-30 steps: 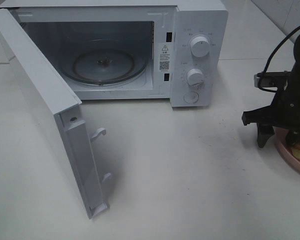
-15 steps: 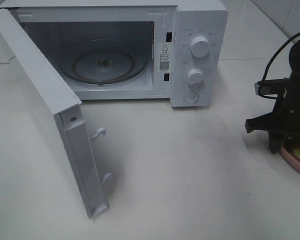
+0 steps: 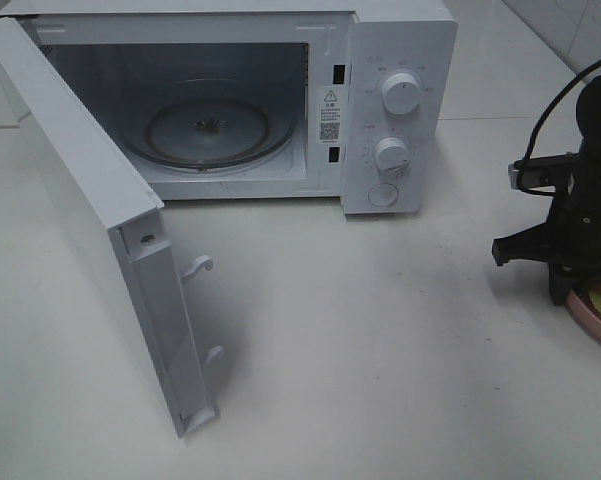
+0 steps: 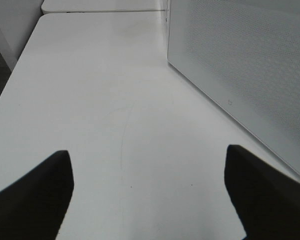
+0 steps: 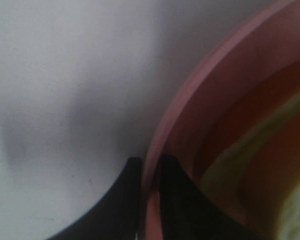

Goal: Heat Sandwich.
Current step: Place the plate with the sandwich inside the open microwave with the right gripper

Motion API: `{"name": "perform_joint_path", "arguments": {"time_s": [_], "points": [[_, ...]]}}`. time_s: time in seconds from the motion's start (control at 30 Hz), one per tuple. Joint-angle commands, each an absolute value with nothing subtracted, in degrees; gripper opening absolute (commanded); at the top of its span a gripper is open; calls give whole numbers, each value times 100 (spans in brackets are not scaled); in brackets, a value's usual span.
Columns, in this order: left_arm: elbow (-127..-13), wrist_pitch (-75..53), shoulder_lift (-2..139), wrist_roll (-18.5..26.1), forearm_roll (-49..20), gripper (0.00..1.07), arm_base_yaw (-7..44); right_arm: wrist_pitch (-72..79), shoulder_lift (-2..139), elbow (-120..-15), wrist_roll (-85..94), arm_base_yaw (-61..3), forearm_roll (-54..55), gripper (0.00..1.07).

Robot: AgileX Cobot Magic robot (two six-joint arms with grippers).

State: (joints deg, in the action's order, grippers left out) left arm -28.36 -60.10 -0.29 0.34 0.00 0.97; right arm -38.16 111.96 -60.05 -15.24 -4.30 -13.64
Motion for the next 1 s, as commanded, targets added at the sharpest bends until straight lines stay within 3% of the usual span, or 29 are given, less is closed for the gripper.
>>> {"name": "perform_joint_path", "arguments": {"time_s": [0.03, 0.73, 1.0], "points": [[-2819, -5942, -149, 34, 0, 76, 97, -3896, 11339, -5919, -1547, -401, -1438, 0], [-2819, -5942, -149, 34, 0, 76, 97, -4200, 11087, -5919, -1501, -418, -1742, 0], [-2819, -5942, -149, 34, 0, 76, 97, -4412, 10863, -5919, -1547, -710, -2063, 0]]}}
